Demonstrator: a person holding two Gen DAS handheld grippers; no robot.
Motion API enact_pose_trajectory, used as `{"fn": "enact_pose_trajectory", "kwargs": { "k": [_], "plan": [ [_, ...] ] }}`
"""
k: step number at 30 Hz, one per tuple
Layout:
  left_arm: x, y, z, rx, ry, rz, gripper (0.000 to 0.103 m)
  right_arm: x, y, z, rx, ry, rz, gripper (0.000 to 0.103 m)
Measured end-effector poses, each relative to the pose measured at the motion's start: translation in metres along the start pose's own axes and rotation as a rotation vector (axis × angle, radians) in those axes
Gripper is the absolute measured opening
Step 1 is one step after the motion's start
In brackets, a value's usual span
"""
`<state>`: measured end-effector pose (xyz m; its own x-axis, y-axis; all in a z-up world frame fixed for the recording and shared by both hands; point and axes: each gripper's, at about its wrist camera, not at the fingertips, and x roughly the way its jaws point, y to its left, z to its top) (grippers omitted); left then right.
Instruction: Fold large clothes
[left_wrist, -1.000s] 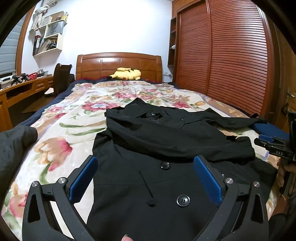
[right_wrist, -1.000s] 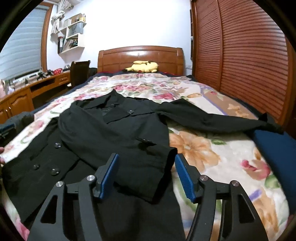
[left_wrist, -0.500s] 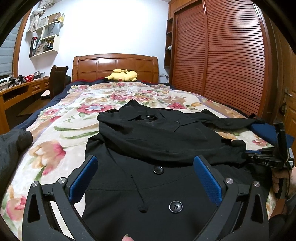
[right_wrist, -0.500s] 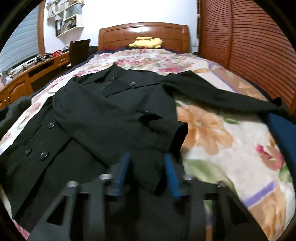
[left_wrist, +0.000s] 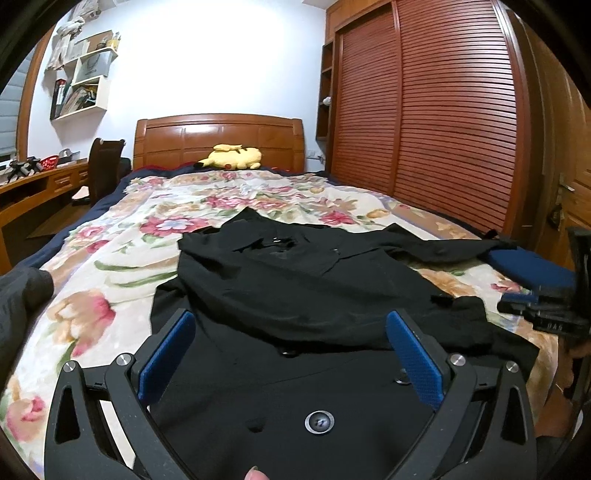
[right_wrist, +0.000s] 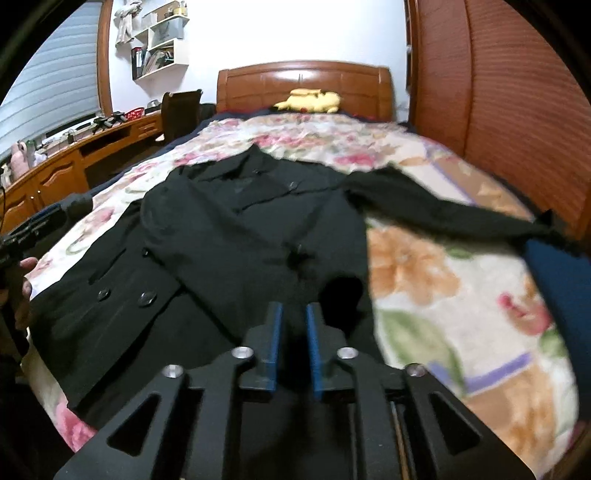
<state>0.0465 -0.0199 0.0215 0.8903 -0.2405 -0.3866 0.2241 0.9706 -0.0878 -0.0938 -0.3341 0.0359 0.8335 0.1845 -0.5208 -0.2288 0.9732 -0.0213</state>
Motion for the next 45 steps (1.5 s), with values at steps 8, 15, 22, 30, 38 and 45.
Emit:
{"fn": "enact_pose_trajectory", "kwargs": {
  "k": [8, 15, 22, 30, 38, 45],
  "plan": [
    [0.011, -0.02, 0.004, 0.024, 0.007, -0.037, 0.103, -0.007, -0.054, 0.024, 0.037, -0.033, -0.112, 0.072],
    [0.025, -0.036, 0.007, 0.046, 0.029, -0.072, 0.103, 0.01, -0.111, 0.051, 0.077, -0.019, -0.209, 0.072],
    [0.038, -0.05, 0.007, 0.075, 0.058, -0.09, 0.103, 0.036, -0.167, 0.08, 0.121, 0.022, -0.319, 0.072],
    [0.051, -0.057, 0.003, 0.094, 0.096, -0.084, 0.103, 0.063, -0.237, 0.104, 0.289, 0.074, -0.401, 0.072],
    [0.06, -0.061, -0.001, 0.099, 0.125, -0.083, 0.103, 0.081, -0.271, 0.108, 0.409, 0.127, -0.484, 0.072],
    [0.064, -0.062, -0.005, 0.1, 0.145, -0.078, 0.103, 0.107, -0.285, 0.109, 0.483, 0.194, -0.542, 0.072]
  ]
}}
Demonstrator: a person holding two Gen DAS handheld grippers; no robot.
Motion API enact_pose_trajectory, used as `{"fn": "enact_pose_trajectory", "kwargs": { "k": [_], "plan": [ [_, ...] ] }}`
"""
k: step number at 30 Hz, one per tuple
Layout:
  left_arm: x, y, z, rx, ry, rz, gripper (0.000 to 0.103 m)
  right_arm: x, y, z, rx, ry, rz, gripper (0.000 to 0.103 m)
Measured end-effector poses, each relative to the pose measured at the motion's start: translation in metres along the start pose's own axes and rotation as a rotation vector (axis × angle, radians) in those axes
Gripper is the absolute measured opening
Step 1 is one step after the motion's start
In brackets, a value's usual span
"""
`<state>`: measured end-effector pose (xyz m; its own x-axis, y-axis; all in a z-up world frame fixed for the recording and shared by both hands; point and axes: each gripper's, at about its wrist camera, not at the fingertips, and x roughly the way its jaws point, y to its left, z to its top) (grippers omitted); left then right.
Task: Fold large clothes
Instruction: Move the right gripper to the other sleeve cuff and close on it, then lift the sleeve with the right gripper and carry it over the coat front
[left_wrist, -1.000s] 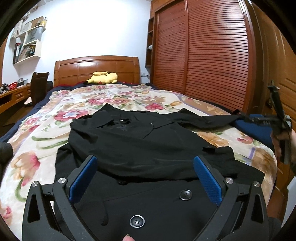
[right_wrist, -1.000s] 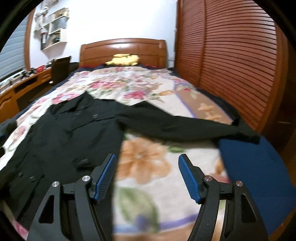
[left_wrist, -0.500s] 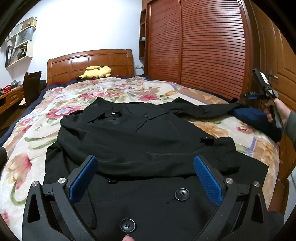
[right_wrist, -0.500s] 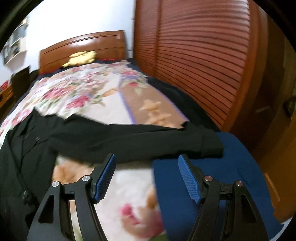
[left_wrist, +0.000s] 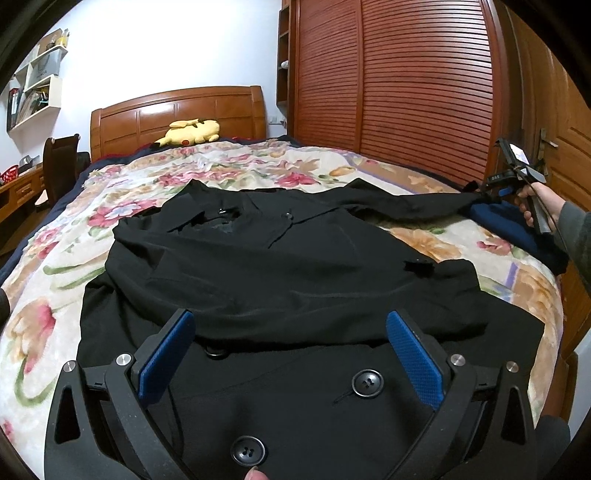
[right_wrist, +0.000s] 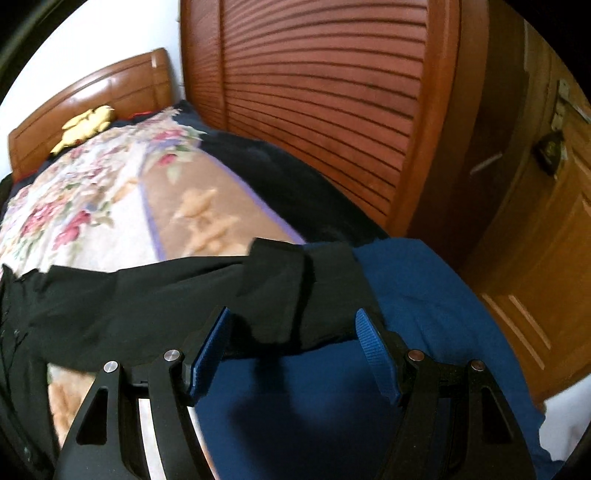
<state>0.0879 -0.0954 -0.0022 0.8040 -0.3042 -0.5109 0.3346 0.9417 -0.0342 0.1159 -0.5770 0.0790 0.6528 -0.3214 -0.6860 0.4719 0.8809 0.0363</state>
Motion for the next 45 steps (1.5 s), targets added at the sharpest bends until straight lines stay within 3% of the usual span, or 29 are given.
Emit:
{"fn": "enact_pose_trajectory", "kwargs": {
  "k": [9, 11, 14, 17, 33, 45],
  "plan": [
    [0.004, -0.001, -0.002, 0.004, 0.016, 0.005, 0.103, 0.029, 0.026, -0.001, -0.043, 0.042, -0.034, 0.071],
    [0.003, -0.001, -0.002, 0.004, 0.015, 0.005, 0.103, 0.025, 0.033, -0.003, -0.075, 0.025, -0.017, 0.042],
    [0.002, -0.001, -0.002, 0.003, 0.007, 0.005, 0.103, 0.012, 0.047, -0.008, -0.128, -0.016, 0.004, 0.019],
    [-0.002, 0.0, -0.002, 0.0, -0.003, 0.007, 0.103, -0.006, 0.055, -0.016, -0.169, -0.058, 0.026, 0.012],
    [-0.043, 0.038, -0.007, -0.056, -0.061, 0.056, 0.103, -0.177, 0.162, -0.082, -0.46, -0.275, 0.252, 0.009],
    [-0.065, 0.077, -0.019, -0.104, -0.074, 0.1, 0.103, -0.254, 0.239, -0.149, -0.663, -0.354, 0.434, 0.008]
  ]
}}
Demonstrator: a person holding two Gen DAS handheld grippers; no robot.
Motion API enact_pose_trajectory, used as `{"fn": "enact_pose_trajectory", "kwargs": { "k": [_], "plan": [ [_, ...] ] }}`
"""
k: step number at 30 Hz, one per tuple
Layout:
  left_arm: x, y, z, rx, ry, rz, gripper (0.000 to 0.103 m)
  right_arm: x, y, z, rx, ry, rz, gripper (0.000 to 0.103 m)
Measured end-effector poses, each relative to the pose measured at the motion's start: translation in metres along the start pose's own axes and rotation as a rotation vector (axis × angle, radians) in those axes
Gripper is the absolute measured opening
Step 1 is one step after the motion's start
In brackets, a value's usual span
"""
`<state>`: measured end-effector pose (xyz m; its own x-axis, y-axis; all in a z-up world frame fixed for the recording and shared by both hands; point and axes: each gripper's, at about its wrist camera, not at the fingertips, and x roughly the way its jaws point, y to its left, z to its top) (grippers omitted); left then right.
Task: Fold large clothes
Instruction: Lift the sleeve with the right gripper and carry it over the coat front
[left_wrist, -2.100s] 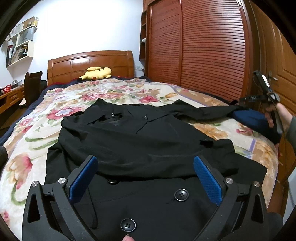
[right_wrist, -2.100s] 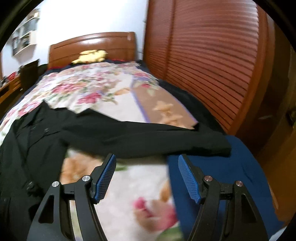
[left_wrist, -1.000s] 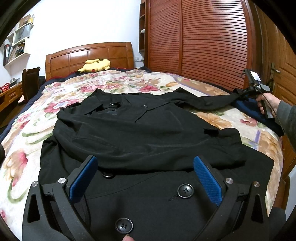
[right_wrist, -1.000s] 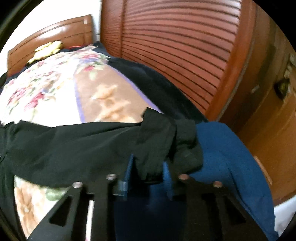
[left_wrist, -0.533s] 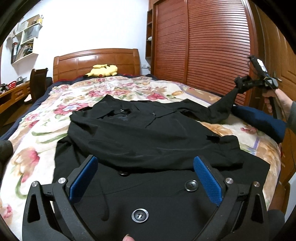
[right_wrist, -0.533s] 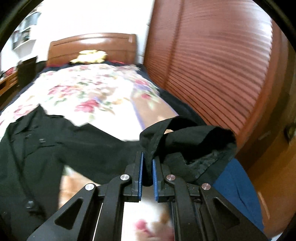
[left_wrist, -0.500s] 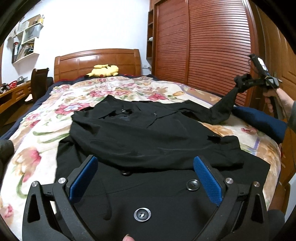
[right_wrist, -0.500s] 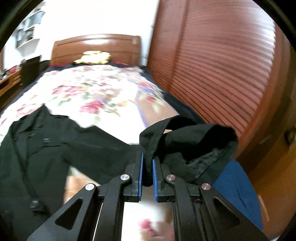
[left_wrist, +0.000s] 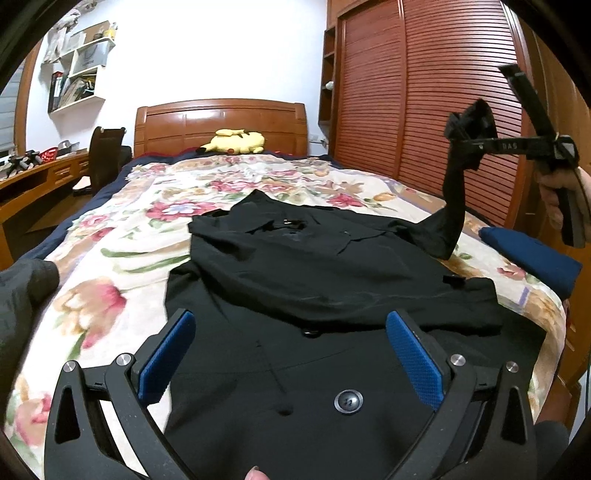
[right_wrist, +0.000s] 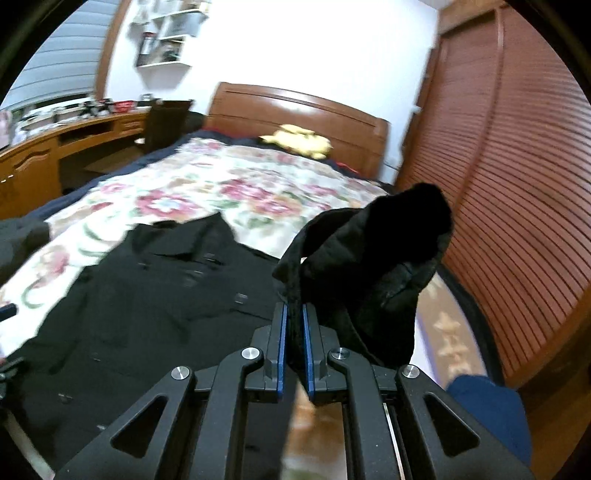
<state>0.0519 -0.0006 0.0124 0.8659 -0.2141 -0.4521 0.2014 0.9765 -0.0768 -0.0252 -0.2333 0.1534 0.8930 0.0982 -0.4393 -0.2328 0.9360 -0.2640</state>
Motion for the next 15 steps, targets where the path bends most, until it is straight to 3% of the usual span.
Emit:
{"fn": "enact_pose_trajectory", "kwargs": {
  "k": [6, 15],
  "plan": [
    [-0.008, 0.019, -0.002, -0.022, -0.007, 0.02, 0.103, -0.021, 0.032, -0.005, -0.063, -0.039, 0.076, 0.008],
    [-0.012, 0.034, -0.003, -0.038, -0.013, 0.042, 0.103, -0.042, 0.034, 0.01, -0.09, -0.125, 0.163, 0.007]
  ]
}}
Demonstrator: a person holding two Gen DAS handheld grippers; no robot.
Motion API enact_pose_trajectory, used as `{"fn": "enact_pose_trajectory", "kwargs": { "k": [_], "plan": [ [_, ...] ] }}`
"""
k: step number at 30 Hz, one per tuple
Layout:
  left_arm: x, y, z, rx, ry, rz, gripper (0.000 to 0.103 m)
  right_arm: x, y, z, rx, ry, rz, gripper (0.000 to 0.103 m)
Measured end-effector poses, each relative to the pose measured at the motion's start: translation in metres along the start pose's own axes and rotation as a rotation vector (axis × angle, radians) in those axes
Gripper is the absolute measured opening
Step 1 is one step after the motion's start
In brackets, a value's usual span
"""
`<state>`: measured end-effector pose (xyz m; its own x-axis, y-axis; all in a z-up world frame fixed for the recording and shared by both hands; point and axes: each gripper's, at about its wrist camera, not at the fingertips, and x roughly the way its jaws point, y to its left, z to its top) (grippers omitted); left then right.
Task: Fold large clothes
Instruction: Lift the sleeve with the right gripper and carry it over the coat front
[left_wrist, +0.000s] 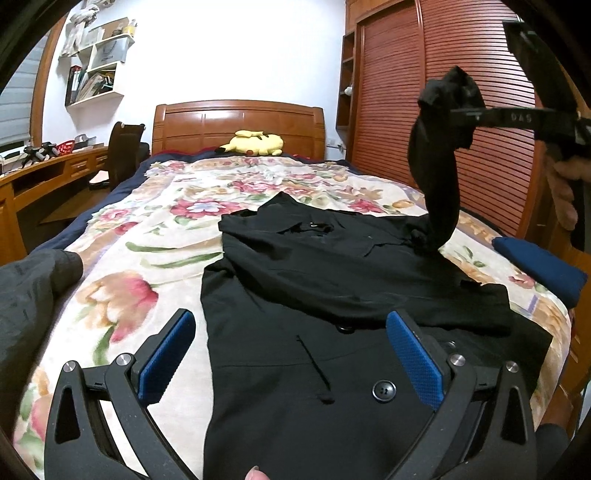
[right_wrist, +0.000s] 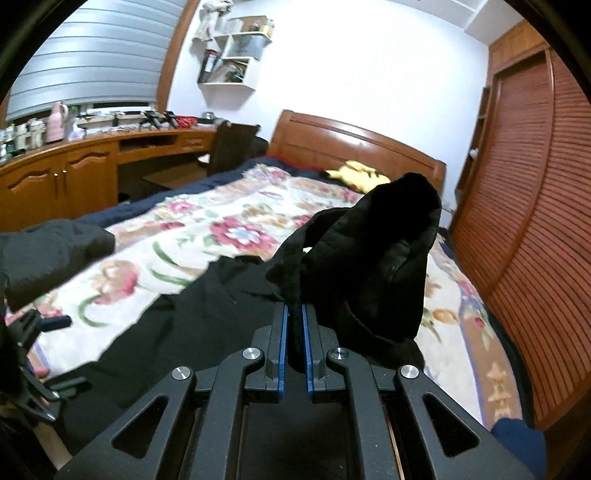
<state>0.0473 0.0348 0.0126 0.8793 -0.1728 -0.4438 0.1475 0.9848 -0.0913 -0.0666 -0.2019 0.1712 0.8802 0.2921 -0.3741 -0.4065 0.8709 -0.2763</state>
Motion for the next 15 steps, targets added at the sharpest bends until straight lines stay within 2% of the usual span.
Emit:
{"fn": "enact_pose_trajectory", "kwargs": {
  "k": [10, 15],
  "plan": [
    [-0.003, 0.014, 0.002, -0.03, -0.012, 0.013, 0.103, -0.011, 0.01, -0.008, -0.035, -0.033, 0.08, 0.007],
    [-0.005, 0.021, 0.001, -0.045, -0.012, 0.024, 0.103, -0.001, 0.002, -0.016, -0.046, 0.004, 0.103, 0.007]
  ]
}}
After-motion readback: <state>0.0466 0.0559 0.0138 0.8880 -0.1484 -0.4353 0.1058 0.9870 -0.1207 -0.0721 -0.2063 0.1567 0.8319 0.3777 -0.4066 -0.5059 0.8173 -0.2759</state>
